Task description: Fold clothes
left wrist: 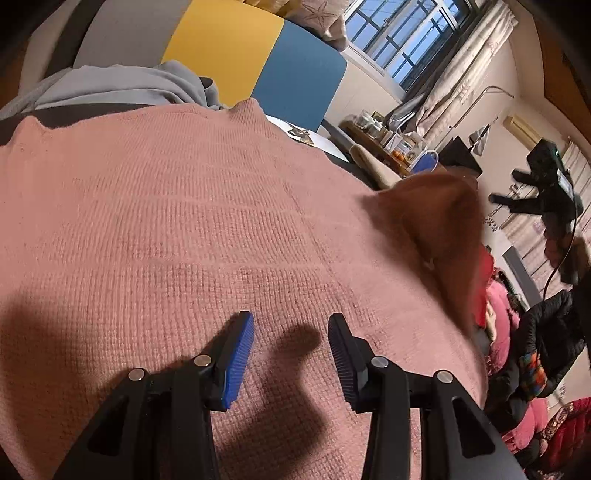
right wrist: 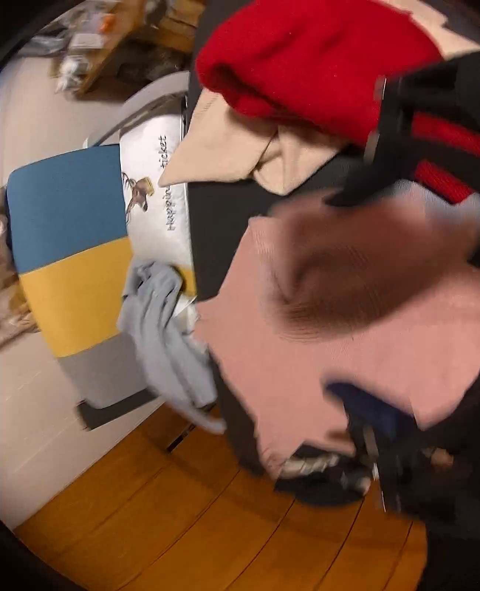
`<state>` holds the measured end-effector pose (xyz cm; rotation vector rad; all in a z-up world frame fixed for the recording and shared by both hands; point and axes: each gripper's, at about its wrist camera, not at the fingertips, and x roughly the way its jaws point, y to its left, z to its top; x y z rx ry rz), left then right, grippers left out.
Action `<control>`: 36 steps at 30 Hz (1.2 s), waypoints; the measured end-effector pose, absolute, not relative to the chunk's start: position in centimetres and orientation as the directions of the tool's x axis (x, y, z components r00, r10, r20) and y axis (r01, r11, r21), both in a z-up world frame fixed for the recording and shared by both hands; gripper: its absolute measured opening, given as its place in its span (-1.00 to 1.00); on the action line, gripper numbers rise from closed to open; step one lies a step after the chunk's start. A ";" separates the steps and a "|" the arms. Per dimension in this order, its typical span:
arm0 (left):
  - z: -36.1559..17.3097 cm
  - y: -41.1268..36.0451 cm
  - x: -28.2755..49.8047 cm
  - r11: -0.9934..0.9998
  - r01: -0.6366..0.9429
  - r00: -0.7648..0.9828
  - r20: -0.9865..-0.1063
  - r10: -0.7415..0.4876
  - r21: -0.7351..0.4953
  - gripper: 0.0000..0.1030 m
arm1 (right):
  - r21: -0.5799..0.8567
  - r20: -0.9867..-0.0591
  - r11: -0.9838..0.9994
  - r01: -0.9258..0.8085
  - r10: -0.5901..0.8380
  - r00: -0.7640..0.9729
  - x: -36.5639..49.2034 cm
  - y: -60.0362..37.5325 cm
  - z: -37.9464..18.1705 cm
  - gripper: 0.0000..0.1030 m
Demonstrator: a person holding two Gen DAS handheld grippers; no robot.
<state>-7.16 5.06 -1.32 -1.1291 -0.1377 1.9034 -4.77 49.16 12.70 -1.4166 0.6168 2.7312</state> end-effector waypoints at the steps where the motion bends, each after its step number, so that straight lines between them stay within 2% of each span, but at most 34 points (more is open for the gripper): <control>1: -1.4 4.9 -7.3 -0.592 -0.631 -0.183 -0.645 0.742 -0.502 -0.18 | 0.343 -0.791 -0.920 -0.191 -0.174 -0.586 -4.7 48.6 12.1 0.96; 6: -1.4 4.6 -7.7 -0.578 -0.614 -0.168 -0.627 0.761 -0.538 -0.18 | 0.344 -0.816 -0.908 -0.239 -0.162 -0.555 -3.5 46.8 8.6 0.96; 10: -0.7 5.2 -6.6 -0.590 -0.641 -0.177 -0.653 0.736 -0.491 -0.13 | 0.290 -0.826 -0.911 -0.293 -0.084 -0.557 -0.7 45.4 4.5 0.95; 13: -0.1 5.6 -5.4 -0.592 -0.663 -0.181 -0.669 0.720 -0.458 -0.12 | 0.211 -0.814 -0.949 -0.235 -0.037 -0.580 0.7 43.1 3.0 0.94; 16: 0.2 5.6 -4.7 -0.576 -0.636 -0.150 -0.650 0.745 -0.513 -0.11 | 0.106 -0.814 -0.984 -0.142 -0.004 -0.581 1.2 40.4 1.8 0.91; 18: 0.1 5.4 -4.3 -0.560 -0.613 -0.125 -0.632 0.765 -0.557 -0.11 | 0.010 -0.835 -0.998 -0.067 0.028 -0.549 0.6 38.4 0.6 0.70; 19: 0.1 5.3 -4.1 -0.552 -0.602 -0.112 -0.623 0.774 -0.578 -0.11 | -0.038 -0.847 -0.998 -0.051 0.060 -0.529 0.2 37.8 -0.2 0.51; 21: 0.1 5.4 -3.4 -0.543 -0.596 -0.096 -0.619 0.779 -0.591 -0.10 | -0.115 -0.864 -0.993 -0.033 0.116 -0.489 -0.5 37.2 -1.7 0.37; 22: 0.2 5.7 -2.9 -0.539 -0.606 -0.089 -0.623 0.777 -0.585 -0.10 | -0.118 -0.876 -0.992 -0.041 0.123 -0.467 -0.8 37.4 -2.4 0.14; 23: 0.4 5.8 -2.5 -0.530 -0.620 -0.080 -0.625 0.776 -0.579 -0.10 | -0.116 -0.887 -0.992 -0.052 0.127 -0.444 -1.0 37.7 -3.0 -0.18; 24: 0.5 6.0 -2.1 -0.522 -0.633 -0.072 -0.627 0.775 -0.572 -0.10 | -0.070 -0.885 -0.994 -0.084 0.101 -0.454 -1.0 38.4 -3.0 -0.19; 26: 1.2 6.7 -1.0 -0.501 -0.674 -0.065 -0.631 0.773 -0.543 -0.09 | 0.049 -0.885 -0.989 -0.141 0.022 -0.466 -0.8 39.5 -2.5 -0.60; 27: 1.6 7.2 -0.5 -0.487 -0.701 -0.064 -0.633 0.771 -0.522 -0.09 | 0.142 -0.876 -0.975 -0.169 -0.045 -0.480 -0.6 40.3 -2.2 -0.68; 29: 2.6 8.9 0.8 -0.437 -0.766 -0.048 -0.636 0.770 -0.471 -0.06 | 0.390 -0.813 -0.892 -0.228 -0.218 -0.540 0.1 41.8 -1.9 -0.72; 33: 3.5 11.6 3.1 -0.352 -0.839 -0.014 -0.630 0.776 -0.415 -0.04 | 0.776 -0.552 -0.593 -0.216 -0.472 -0.687 1.7 43.0 -2.8 -0.72; 36: 3.7 12.6 4.3 -0.294 -0.850 0.044 -0.614 0.788 -0.438 -0.03 | 0.924 -0.326 -0.357 -0.138 -0.546 -0.771 2.4 42.3 -4.0 -0.72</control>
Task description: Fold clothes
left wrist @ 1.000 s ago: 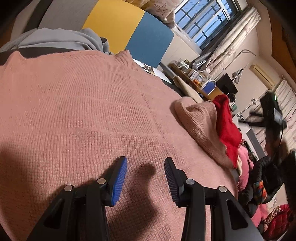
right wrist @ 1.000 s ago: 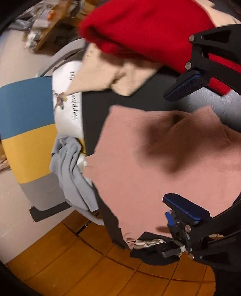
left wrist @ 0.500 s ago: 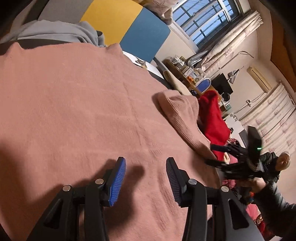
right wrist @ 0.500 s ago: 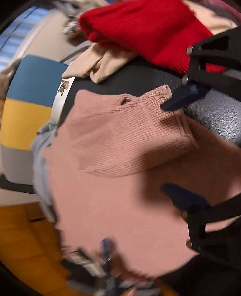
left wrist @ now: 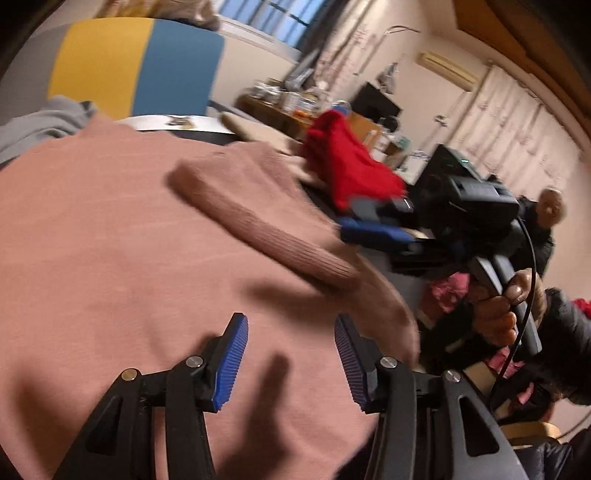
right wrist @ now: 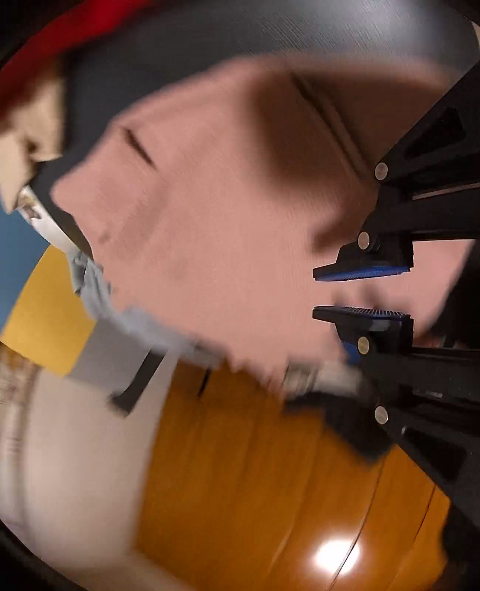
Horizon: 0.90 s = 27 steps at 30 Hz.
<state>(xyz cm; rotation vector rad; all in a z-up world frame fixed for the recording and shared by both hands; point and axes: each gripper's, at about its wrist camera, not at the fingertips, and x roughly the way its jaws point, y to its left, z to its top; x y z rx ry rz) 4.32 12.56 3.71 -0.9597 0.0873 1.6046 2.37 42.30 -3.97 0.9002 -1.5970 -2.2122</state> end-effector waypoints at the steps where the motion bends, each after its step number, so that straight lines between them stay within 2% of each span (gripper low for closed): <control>1: 3.5 12.6 4.5 -0.281 -0.841 0.072 -0.610 0.789 -0.462 -0.02 | 0.946 -0.271 -0.304 -0.112 -0.553 -0.788 2.3 41.9 -4.3 -0.72; 3: 3.0 12.2 4.0 -0.270 -0.797 0.128 -0.589 0.798 -0.539 0.04 | 0.959 -0.231 -0.271 -0.087 -0.563 -0.794 1.8 40.9 -4.7 -0.72; 5: 2.0 11.7 2.7 -0.285 -0.692 0.189 -0.548 0.815 -0.663 0.21 | 0.948 -0.265 -0.303 -0.100 -0.572 -0.777 0.8 40.2 -4.9 -0.69; 9: 2.2 11.8 2.1 -0.275 -0.625 0.208 -0.495 0.844 -0.731 0.22 | 0.929 -0.287 -0.349 -0.124 -0.467 -0.836 2.4 42.2 -4.1 -0.58; 10: 2.4 12.3 2.1 -0.266 -0.622 0.217 -0.488 0.845 -0.736 0.22 | 0.917 -0.298 -0.377 -0.132 -0.424 -0.855 3.3 42.9 -3.6 -0.38; 11: 2.5 12.9 2.1 -0.258 -0.617 0.228 -0.483 0.845 -0.743 0.22 | 0.904 -0.306 -0.404 -0.141 -0.379 -0.873 4.3 43.6 -3.2 -0.09; 13: 1.7 15.1 1.6 -0.257 -0.562 0.287 -0.477 0.831 -0.786 0.22 | 0.894 -0.316 -0.415 -0.168 -0.319 -0.893 6.4 44.5 -3.1 0.18; 18: -0.6 20.2 0.6 -0.312 -0.397 0.352 -0.457 0.817 -0.863 0.22 | 0.894 -0.322 -0.390 -0.223 -0.211 -0.923 11.4 45.0 -3.9 0.36; 22: -1.7 22.1 0.4 -0.409 -0.321 0.319 -0.504 0.803 -0.854 0.23 | 0.903 -0.309 -0.368 -0.223 -0.193 -0.931 13.0 44.6 -4.6 0.39; 25: -1.8 23.2 0.6 -0.459 -0.271 0.324 -0.529 0.784 -0.846 0.24 | 0.898 -0.303 -0.387 -0.207 -0.206 -0.930 13.5 43.8 -5.1 0.55; 27: -2.2 23.6 0.5 -0.486 -0.224 0.316 -0.535 0.784 -0.845 0.22 | 0.885 -0.321 -0.418 -0.206 -0.226 -0.920 14.0 43.4 -5.3 0.59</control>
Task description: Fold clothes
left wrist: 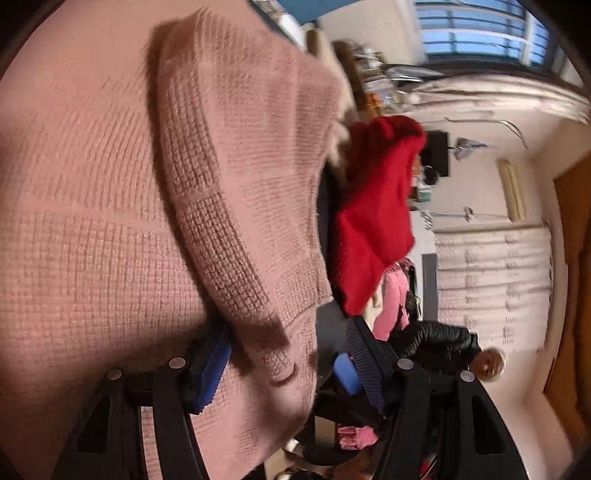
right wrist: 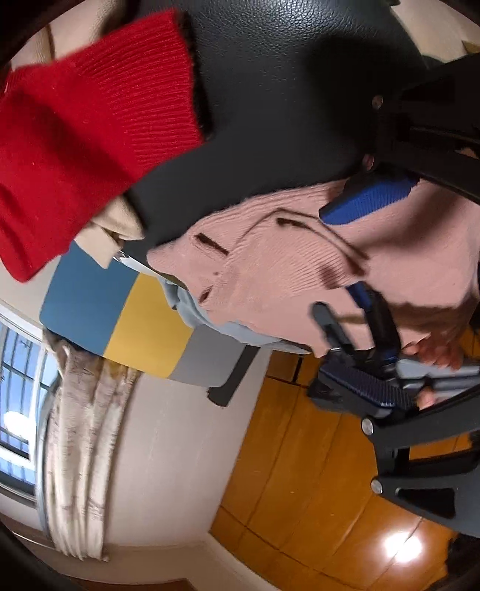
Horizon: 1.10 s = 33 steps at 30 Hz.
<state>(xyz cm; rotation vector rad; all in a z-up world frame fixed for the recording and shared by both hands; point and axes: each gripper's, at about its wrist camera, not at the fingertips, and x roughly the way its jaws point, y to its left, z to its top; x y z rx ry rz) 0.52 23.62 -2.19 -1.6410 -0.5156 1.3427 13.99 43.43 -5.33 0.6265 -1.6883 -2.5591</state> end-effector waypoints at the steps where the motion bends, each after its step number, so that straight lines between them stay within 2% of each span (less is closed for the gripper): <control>1: -2.4 23.8 0.5 -0.498 -0.195 0.308 -0.534 0.787 -0.845 0.14 | 0.877 -0.334 -0.432 -0.210 -0.235 -0.913 13.8 43.3 -5.4 0.59; 3: -2.9 24.3 0.3 -0.515 -0.167 0.311 -0.541 0.782 -0.841 -0.23 | 0.863 -0.359 -0.455 -0.220 -0.246 -0.900 13.2 42.9 -5.7 0.60; 4: -3.3 24.6 0.3 -0.520 -0.174 0.321 -0.547 0.773 -0.836 -0.73 | 0.857 -0.371 -0.461 -0.228 -0.247 -0.895 13.0 42.8 -5.8 0.61; 5: -3.5 24.6 0.2 -0.526 -0.179 0.326 -0.555 0.766 -0.831 -0.94 | 0.851 -0.384 -0.468 -0.237 -0.247 -0.890 12.9 42.8 -5.9 0.62; 8: -3.0 24.3 -0.5 -0.504 -0.224 0.338 -0.551 0.763 -0.834 -0.93 | 0.842 -0.402 -0.476 -0.253 -0.242 -0.883 12.9 42.9 -6.0 0.63; 14: 2.6 19.7 -4.4 -0.357 -0.314 0.365 -0.459 0.810 -0.880 -0.93 | 0.817 -0.431 -0.514 -0.261 -0.244 -0.869 12.2 42.5 -5.7 0.73; 17: 5.1 16.0 -6.7 -0.276 -0.297 0.312 -0.366 0.877 -0.914 -0.93 | 0.812 -0.446 -0.516 -0.274 -0.244 -0.861 11.5 42.2 -6.0 0.73; 20: 6.1 11.8 -8.6 -0.280 -0.324 0.228 -0.362 0.904 -0.904 -0.93 | 0.803 -0.453 -0.530 -0.272 -0.246 -0.857 10.8 41.7 -5.8 0.73; 22: 5.7 8.7 -9.7 -0.342 -0.364 0.179 -0.425 0.887 -0.866 -0.92 | 0.795 -0.457 -0.545 -0.266 -0.250 -0.854 10.1 41.3 -5.6 0.73; 24: 5.0 6.9 -10.4 -0.452 -0.416 0.120 -0.541 0.832 -0.789 -0.91 | 0.779 -0.478 -0.565 -0.271 -0.257 -0.840 9.2 40.9 -5.4 0.77; 26: 4.5 5.7 -10.8 -0.608 -0.521 0.013 -0.718 0.696 -0.599 -0.91 | 0.752 -0.510 -0.597 -0.280 -0.258 -0.820 8.1 40.3 -5.4 0.79; 27: 4.3 5.2 -11.0 -0.660 -0.554 -0.040 -0.776 0.630 -0.508 -0.90 | 0.738 -0.526 -0.613 -0.283 -0.259 -0.810 7.5 40.0 -5.4 0.80; 28: 3.9 4.1 -11.4 -0.679 -0.525 -0.051 -0.777 0.627 -0.514 -0.83 | 0.715 -0.547 -0.636 -0.290 -0.251 -0.798 7.0 39.6 -5.3 0.85; 29: 3.6 3.0 -11.7 -0.696 -0.495 -0.062 -0.778 0.625 -0.519 -0.59 | 0.689 -0.570 -0.661 -0.297 -0.241 -0.786 6.5 39.2 -5.2 0.91; 32: 2.3 -0.5 -12.8 -0.740 -0.401 -0.093 -0.780 0.619 -0.540 -0.43 | 0.597 -0.623 -0.744 -0.300 -0.194 -0.758 5.2 37.6 -4.7 0.99; 33: 1.5 -2.3 -12.8 -0.732 -0.359 -0.090 -0.759 0.645 -0.579 -0.40 | 0.569 -0.636 -0.766 -0.297 -0.182 -0.750 5.0 37.1 -4.8 1.00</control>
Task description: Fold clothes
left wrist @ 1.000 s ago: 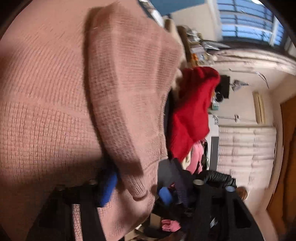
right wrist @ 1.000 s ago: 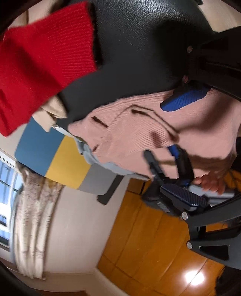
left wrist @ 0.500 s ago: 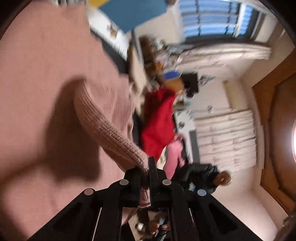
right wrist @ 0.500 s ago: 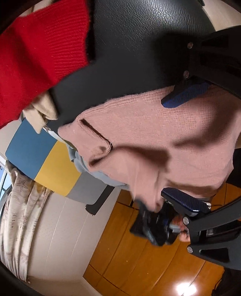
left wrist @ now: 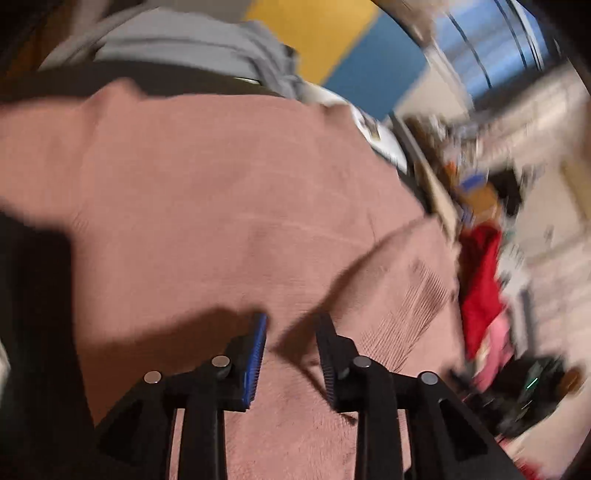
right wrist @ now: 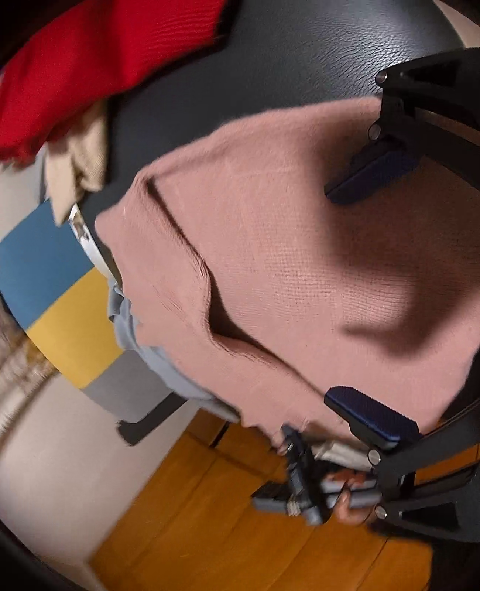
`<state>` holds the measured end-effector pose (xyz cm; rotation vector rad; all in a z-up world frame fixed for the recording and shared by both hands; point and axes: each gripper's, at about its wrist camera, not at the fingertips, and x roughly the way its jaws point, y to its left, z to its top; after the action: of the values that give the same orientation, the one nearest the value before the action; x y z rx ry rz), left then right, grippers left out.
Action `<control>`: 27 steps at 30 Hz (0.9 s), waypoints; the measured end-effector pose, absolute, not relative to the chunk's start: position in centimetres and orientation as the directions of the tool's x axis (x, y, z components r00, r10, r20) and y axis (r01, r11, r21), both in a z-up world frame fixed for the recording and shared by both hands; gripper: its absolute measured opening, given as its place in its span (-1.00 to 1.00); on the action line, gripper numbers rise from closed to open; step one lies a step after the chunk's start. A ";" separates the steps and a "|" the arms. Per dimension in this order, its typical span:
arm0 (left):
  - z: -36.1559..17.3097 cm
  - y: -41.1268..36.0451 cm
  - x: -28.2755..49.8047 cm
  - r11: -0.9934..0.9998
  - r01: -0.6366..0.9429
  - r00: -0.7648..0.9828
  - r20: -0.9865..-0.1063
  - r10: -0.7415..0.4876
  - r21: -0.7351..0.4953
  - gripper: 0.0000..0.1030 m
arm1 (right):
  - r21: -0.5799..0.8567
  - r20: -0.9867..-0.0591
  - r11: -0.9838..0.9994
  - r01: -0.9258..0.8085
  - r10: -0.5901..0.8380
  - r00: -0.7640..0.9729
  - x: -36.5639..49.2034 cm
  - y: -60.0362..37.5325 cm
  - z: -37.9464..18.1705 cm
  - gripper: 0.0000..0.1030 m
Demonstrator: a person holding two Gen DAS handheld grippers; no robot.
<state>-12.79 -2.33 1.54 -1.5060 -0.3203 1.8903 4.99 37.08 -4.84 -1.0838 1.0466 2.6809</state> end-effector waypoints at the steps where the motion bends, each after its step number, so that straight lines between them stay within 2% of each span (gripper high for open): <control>1: 0.7 -3.5 -12.6 -0.721 -0.311 -0.075 -0.741 0.668 -0.619 -0.35 | 0.542 -0.649 -0.787 -0.293 -0.170 -0.742 4.8 36.6 -5.0 1.00; 5: -2.7 -5.3 -10.6 -0.625 -0.166 -0.006 -0.633 0.774 -0.763 -0.17 | 0.471 -0.663 -0.837 -0.279 -0.127 -0.738 4.7 35.5 -5.4 1.00; 10: -3.7 -4.9 -8.9 -0.559 -0.130 -0.035 -0.560 0.828 -0.819 0.00 | 0.478 -0.634 -0.834 -0.277 -0.109 -0.766 4.8 35.4 -5.7 1.00; 17: -3.3 -0.9 -10.1 -0.580 -0.164 -0.085 -0.574 0.814 -0.798 0.05 | 0.452 -0.633 -0.844 -0.288 -0.075 -0.771 4.9 34.7 -5.5 1.00; 21: -3.7 0.7 -10.0 -0.547 -0.127 -0.053 -0.545 0.837 -0.827 0.03 | 0.468 -0.618 -0.832 -0.298 -0.067 -0.783 4.8 34.5 -5.5 1.00; 22: -3.7 1.3 -9.9 -0.550 -0.134 -0.046 -0.549 0.835 -0.825 -0.04 | 0.479 -0.610 -0.826 -0.297 -0.069 -0.790 5.0 34.6 -5.5 1.00; 24: -3.4 2.2 -9.9 -0.567 -0.167 -0.035 -0.570 0.821 -0.807 -0.65 | 0.488 -0.608 -0.822 -0.293 -0.079 -0.790 5.1 34.8 -5.4 1.00; 25: -3.3 2.7 -10.0 -0.578 -0.181 -0.034 -0.582 0.812 -0.796 -0.89 | 0.483 -0.619 -0.826 -0.290 -0.087 -0.780 5.0 34.7 -5.3 1.00; 27: -2.4 2.7 -10.5 -0.570 -0.211 -0.059 -0.572 0.818 -0.794 -0.92 | 0.463 -0.650 -0.837 -0.292 -0.096 -0.754 4.7 34.7 -4.9 1.00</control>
<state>-10.54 2.66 -2.36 -1.4587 -0.6788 1.7296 4.71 34.73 -4.88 -1.0517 0.8509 2.7135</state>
